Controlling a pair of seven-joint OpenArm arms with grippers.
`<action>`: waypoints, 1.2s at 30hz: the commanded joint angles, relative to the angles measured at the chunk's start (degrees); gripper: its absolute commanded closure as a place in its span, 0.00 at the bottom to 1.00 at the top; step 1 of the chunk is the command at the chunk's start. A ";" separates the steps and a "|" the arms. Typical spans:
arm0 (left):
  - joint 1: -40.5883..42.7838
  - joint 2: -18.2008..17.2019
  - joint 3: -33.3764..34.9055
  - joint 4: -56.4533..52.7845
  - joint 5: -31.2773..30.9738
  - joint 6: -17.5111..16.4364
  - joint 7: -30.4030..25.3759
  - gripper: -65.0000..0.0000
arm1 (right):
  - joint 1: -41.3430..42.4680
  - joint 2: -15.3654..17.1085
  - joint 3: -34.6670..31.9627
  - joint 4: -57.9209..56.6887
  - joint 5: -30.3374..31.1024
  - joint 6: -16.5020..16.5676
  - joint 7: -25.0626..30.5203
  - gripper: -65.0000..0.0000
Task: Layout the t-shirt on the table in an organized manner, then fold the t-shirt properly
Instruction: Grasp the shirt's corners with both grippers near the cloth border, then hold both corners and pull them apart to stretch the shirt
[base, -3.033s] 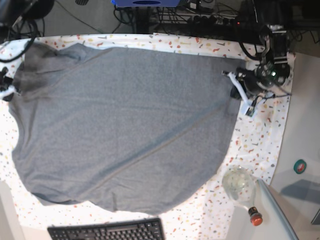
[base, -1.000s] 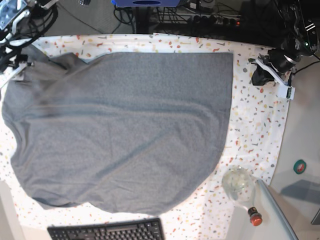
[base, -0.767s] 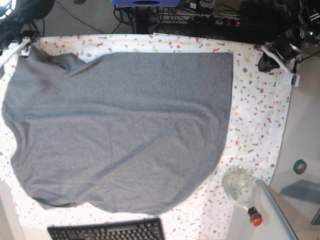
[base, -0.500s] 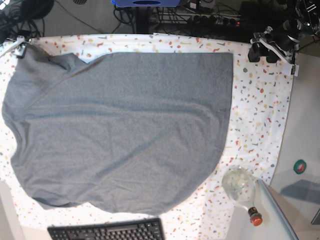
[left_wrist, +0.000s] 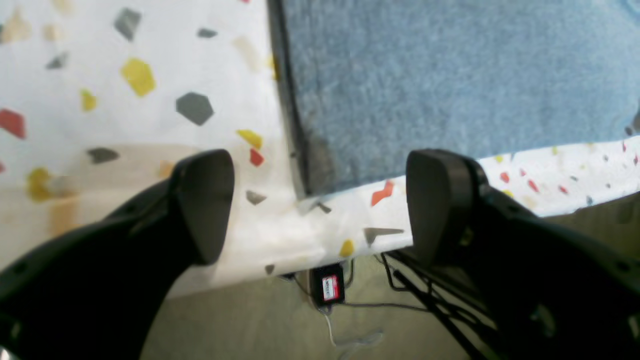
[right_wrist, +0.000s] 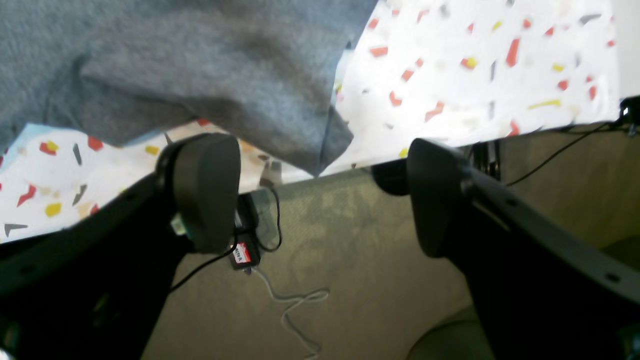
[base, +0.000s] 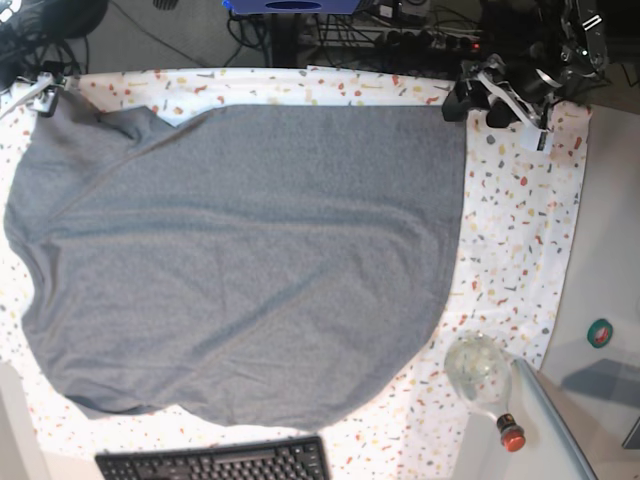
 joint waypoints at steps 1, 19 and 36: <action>0.09 -0.49 0.52 -0.21 -1.11 -0.58 -0.71 0.21 | -0.12 0.58 0.32 0.62 0.44 -0.07 0.82 0.24; -4.92 0.74 1.92 -8.65 -1.20 -0.58 3.59 0.82 | 2.08 1.02 0.06 -5.98 0.44 -0.07 3.28 0.24; -4.92 0.48 1.49 -8.57 -1.20 -0.58 5.26 1.00 | 7.27 5.77 0.06 -17.84 0.27 -0.07 5.66 0.24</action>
